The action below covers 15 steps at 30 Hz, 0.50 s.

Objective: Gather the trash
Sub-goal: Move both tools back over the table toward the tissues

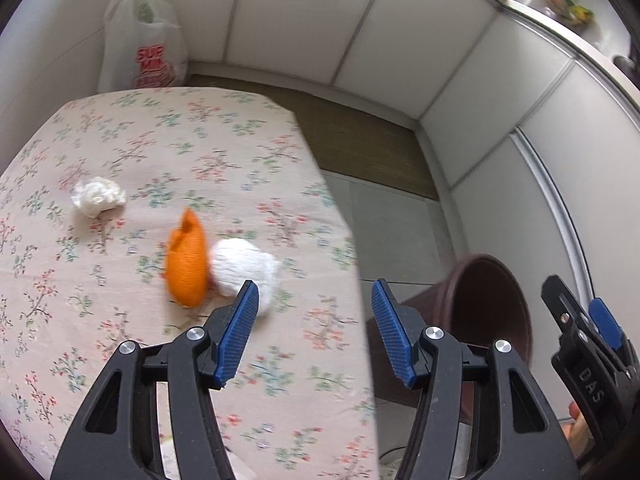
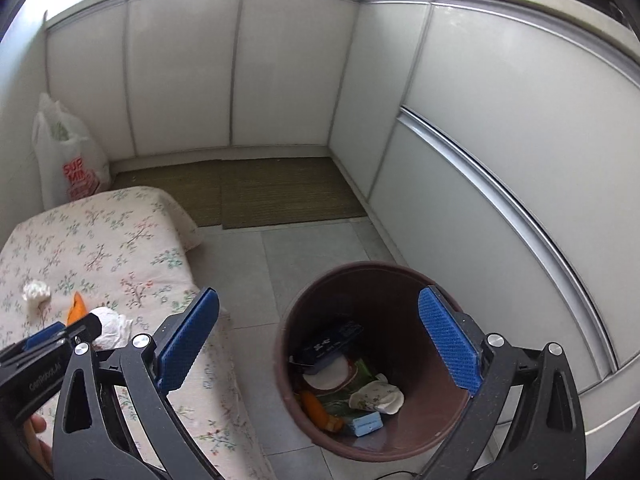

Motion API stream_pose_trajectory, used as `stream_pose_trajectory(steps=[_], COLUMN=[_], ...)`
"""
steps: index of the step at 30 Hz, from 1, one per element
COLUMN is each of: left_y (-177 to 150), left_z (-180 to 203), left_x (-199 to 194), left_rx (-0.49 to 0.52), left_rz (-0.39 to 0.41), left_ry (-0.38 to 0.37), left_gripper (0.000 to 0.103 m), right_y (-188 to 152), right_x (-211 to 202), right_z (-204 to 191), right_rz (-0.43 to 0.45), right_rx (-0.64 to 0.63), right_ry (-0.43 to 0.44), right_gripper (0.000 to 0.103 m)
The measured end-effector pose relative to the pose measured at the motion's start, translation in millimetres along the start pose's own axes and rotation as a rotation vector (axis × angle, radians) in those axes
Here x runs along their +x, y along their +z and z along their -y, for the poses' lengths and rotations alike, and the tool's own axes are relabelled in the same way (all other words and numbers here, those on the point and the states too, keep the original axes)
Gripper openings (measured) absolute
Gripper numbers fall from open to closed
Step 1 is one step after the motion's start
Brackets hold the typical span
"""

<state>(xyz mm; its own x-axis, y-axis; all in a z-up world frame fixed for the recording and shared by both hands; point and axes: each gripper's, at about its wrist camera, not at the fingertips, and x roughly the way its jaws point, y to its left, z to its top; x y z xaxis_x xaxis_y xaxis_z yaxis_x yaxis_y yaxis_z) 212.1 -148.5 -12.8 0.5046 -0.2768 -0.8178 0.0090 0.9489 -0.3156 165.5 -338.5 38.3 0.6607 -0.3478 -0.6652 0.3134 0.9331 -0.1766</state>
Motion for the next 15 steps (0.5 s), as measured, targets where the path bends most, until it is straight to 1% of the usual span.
stream_pose_trajectory(steps=[9,11,15], left_y=[28,34,47], left_z=[-101,-124,-165], left_x=[21,25,34], left_rx=[-0.158,-0.19,-0.258], left_rz=[0.009,0.016,0.028], left_ry=[0.122,0.156,0.211], left_gripper=[0.058,0.058,0.058], right_y=[2,-1,-8], right_x=[5,7,10], right_z=[-84,-104,-142], right_rz=[0.019,0.023,0.041], right_rx=[-0.148,-0.199,-0.322], right_ry=[0.043,0.052,0.04], right_gripper=[0.096,0.096,0.096])
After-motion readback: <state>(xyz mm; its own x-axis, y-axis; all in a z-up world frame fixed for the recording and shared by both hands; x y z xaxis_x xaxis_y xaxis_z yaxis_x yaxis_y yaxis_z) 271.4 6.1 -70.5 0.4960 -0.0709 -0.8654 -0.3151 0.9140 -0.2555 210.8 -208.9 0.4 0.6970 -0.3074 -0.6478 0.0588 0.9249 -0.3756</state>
